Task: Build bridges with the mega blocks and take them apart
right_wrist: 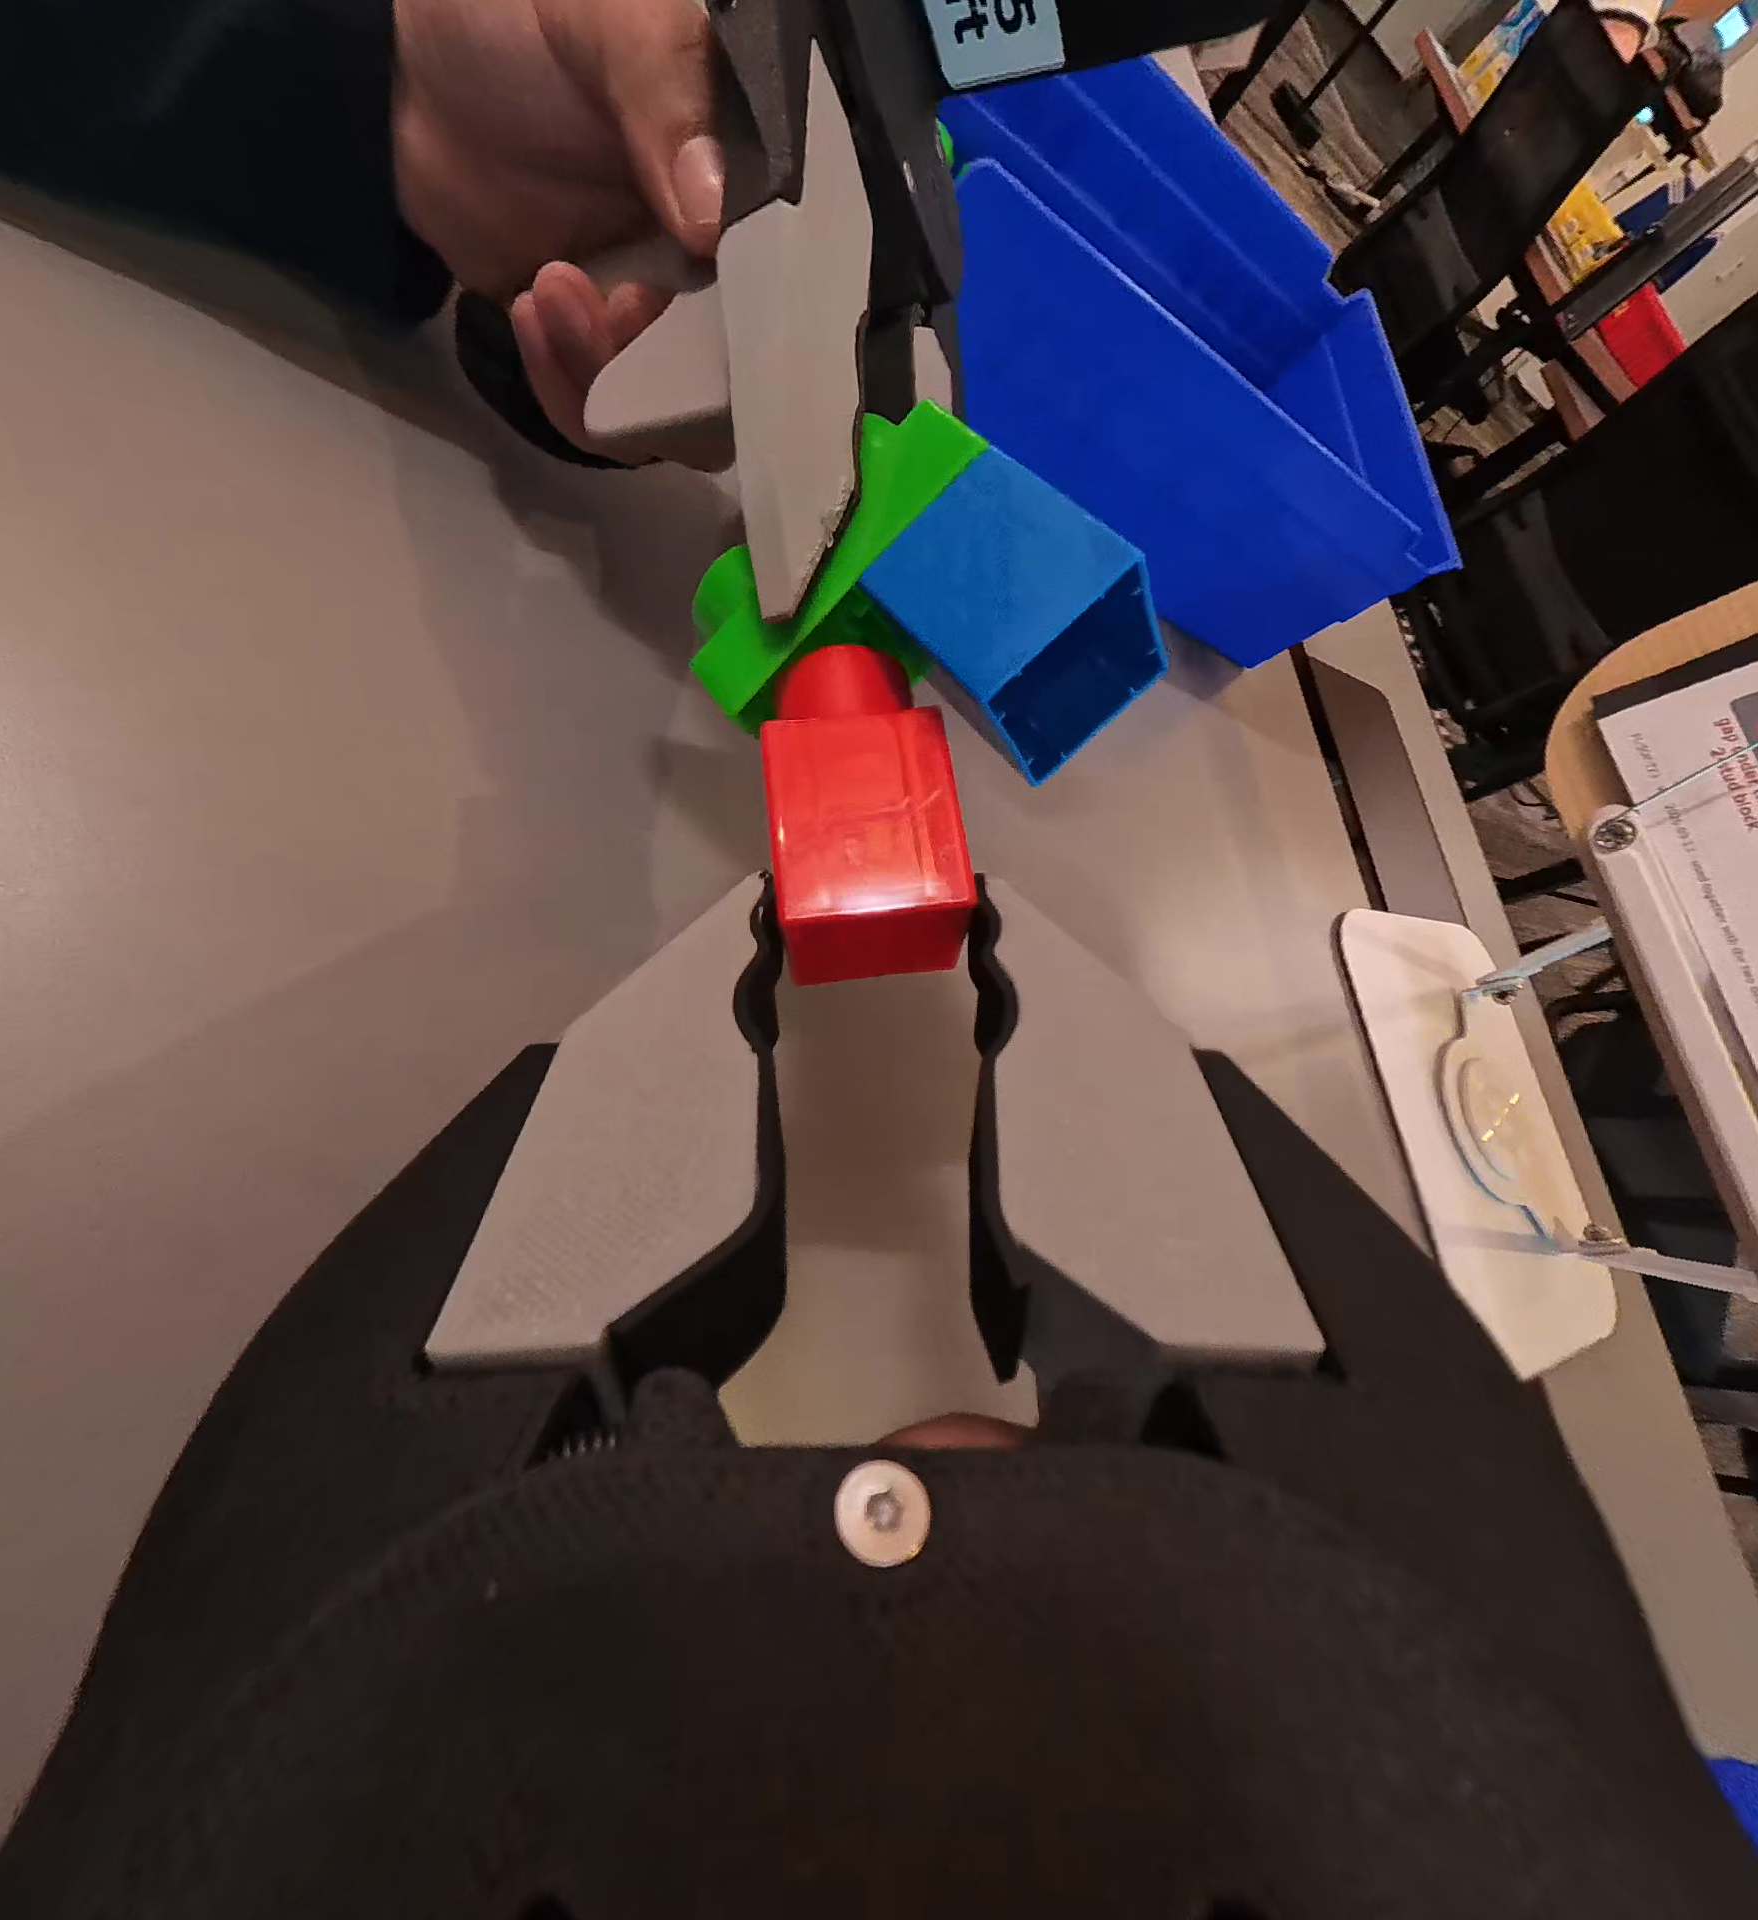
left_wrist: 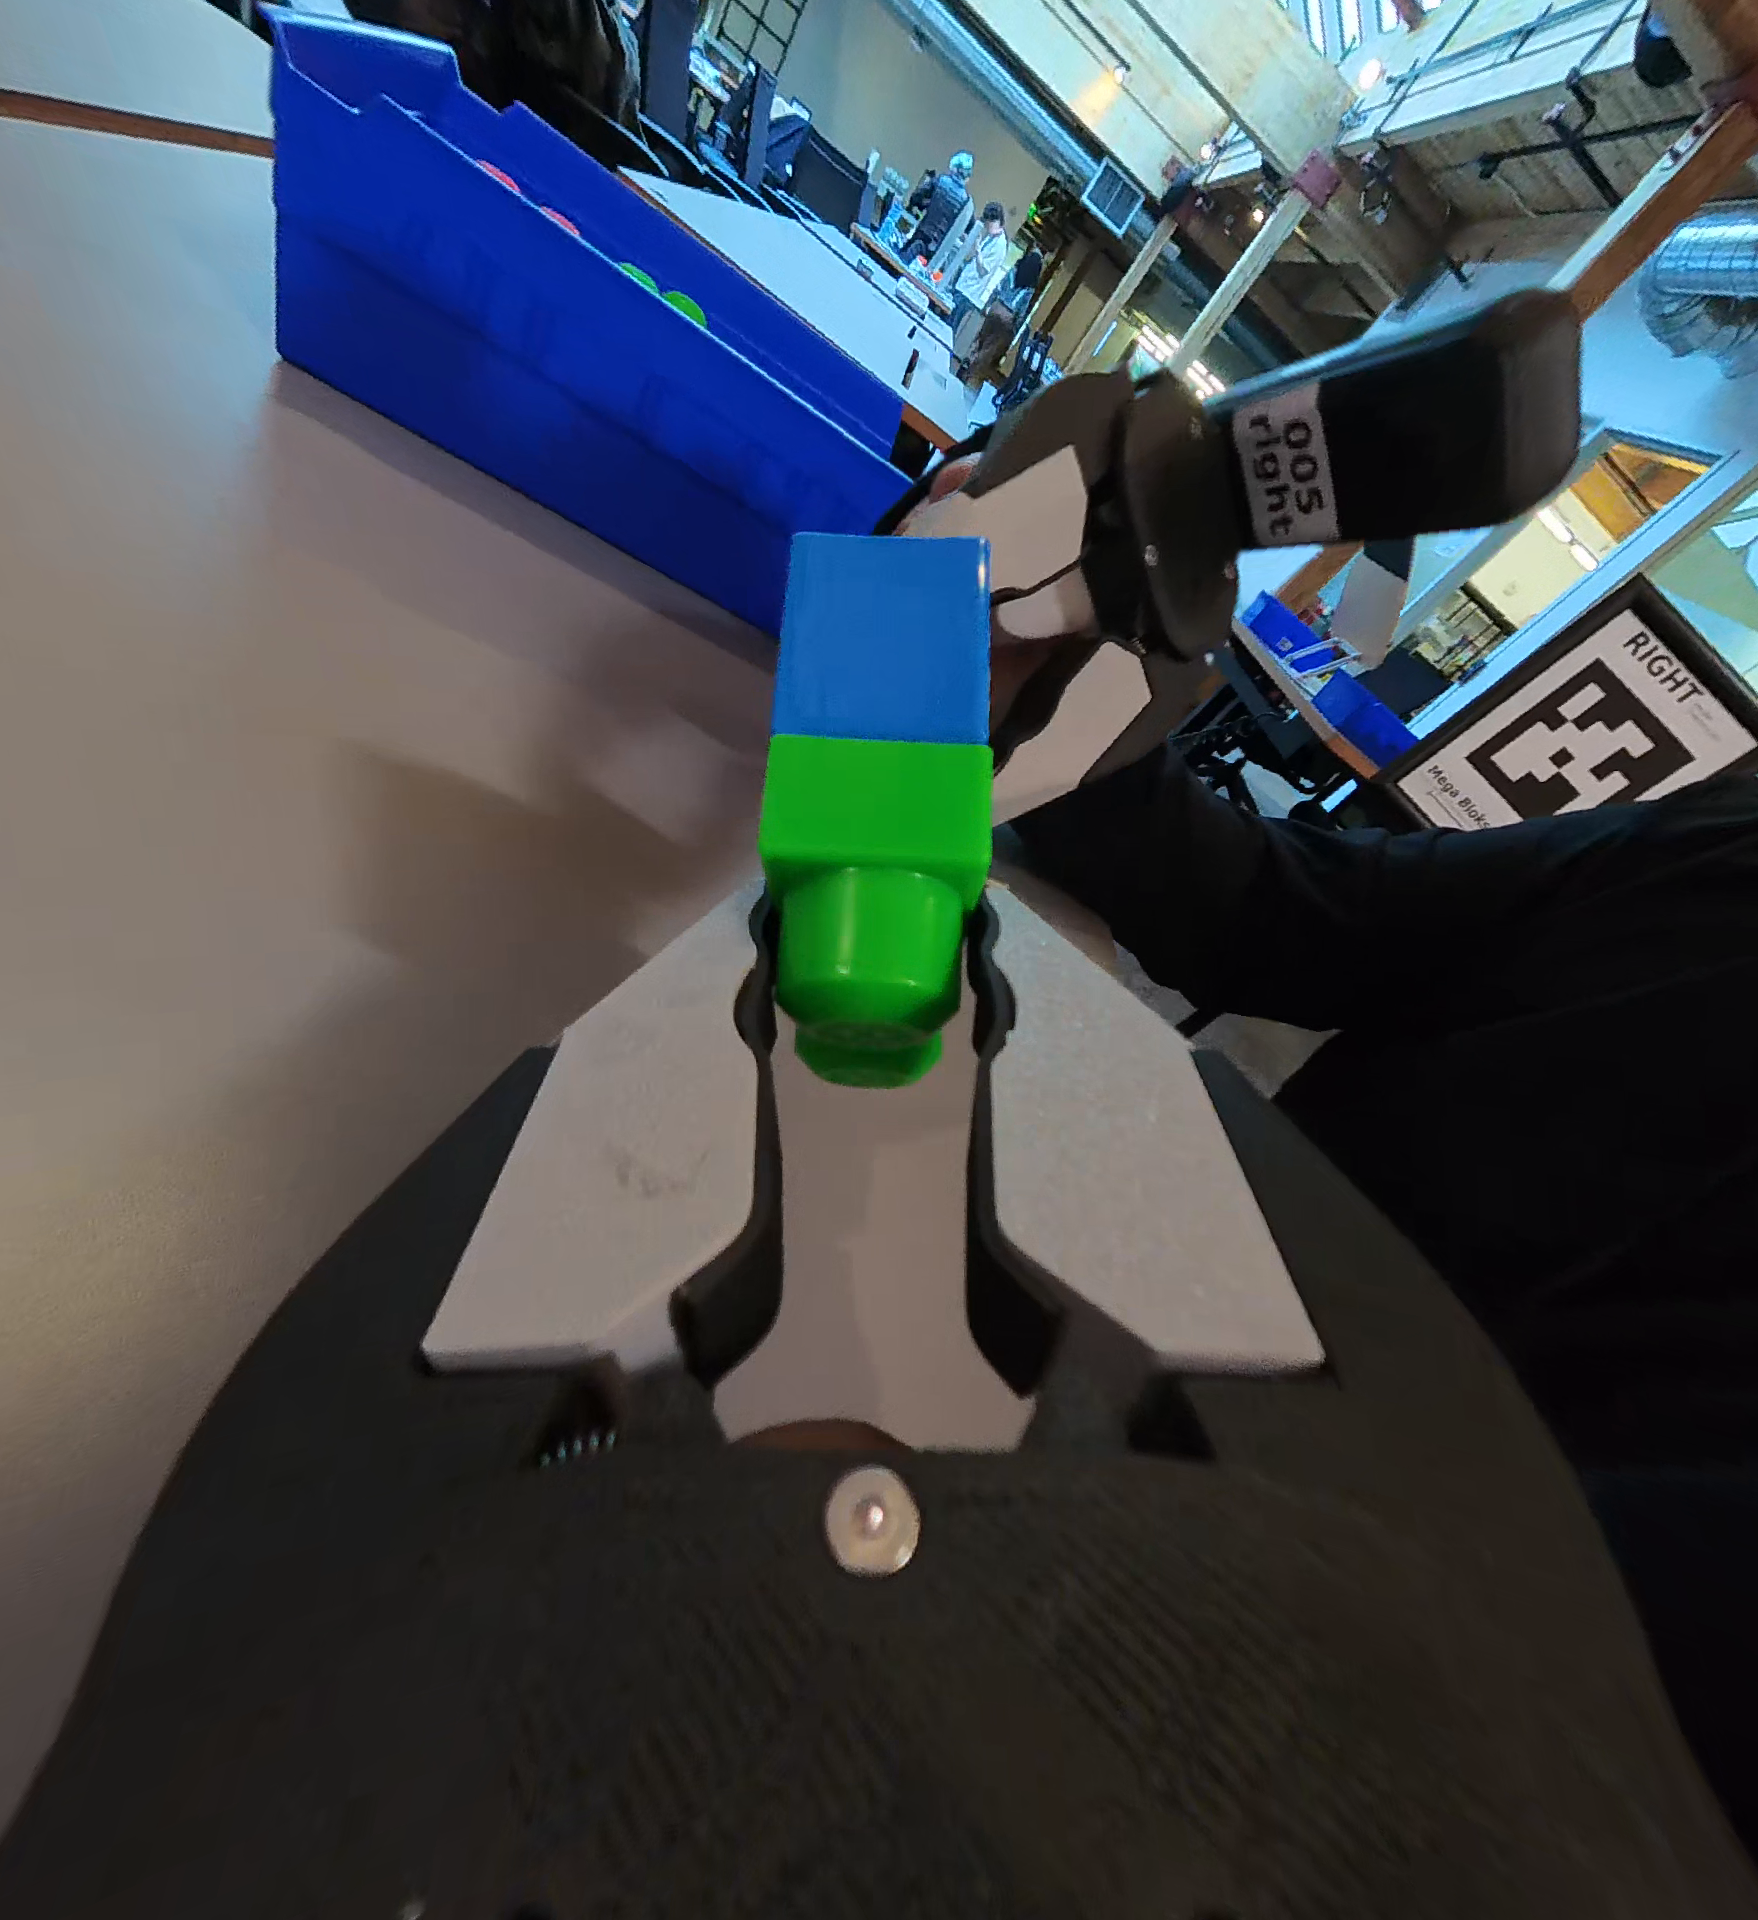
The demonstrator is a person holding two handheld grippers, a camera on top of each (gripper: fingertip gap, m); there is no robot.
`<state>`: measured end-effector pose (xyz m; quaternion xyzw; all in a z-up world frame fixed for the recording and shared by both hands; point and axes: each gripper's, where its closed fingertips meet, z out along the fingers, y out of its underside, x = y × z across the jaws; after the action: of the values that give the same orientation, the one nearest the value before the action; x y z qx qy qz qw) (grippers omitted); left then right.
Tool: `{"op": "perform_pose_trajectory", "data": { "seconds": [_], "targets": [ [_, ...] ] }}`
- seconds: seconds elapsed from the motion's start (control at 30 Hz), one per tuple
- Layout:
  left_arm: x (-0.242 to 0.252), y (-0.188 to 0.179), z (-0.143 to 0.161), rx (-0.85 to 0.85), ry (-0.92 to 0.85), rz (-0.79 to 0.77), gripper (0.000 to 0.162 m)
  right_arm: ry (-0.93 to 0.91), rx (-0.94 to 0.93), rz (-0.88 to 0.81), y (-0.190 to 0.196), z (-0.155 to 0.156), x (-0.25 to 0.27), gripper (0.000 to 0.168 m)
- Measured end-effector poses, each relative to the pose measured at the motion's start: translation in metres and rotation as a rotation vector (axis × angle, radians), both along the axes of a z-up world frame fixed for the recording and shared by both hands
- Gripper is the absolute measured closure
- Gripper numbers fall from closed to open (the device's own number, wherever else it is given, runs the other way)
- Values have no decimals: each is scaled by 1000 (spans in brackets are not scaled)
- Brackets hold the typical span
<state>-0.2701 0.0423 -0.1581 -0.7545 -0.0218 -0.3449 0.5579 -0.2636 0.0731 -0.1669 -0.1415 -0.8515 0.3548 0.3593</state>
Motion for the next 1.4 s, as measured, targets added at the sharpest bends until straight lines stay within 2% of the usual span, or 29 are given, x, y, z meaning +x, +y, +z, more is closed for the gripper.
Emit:
{"op": "perform_pose_trajectory", "data": {
  "seconds": [0.33, 0.5, 0.73, 1.03, 1.27, 1.4],
  "targets": [
    [16, 0, -3, 5, 217, -32, 129, -327, -258, 79, -5, -6, 17, 135],
    [24, 1, -16, -49, 309, -57, 129, -466, -274, 102, -4, -20, 26, 135],
    [22, 6, -34, -130, 328, -47, 129, -521, -209, 45, -3, -37, 24, 136],
    [28, 4, -32, -121, 340, -73, 129, -740, -404, 74, -11, -38, 31, 135],
    [23, 3, -10, -25, 253, -42, 129, -712, -529, 116, -18, -22, 25, 135],
    [20, 5, 11, 86, 183, -6, 129, -667, -607, 147, -22, -7, 21, 135]
  ]
}}
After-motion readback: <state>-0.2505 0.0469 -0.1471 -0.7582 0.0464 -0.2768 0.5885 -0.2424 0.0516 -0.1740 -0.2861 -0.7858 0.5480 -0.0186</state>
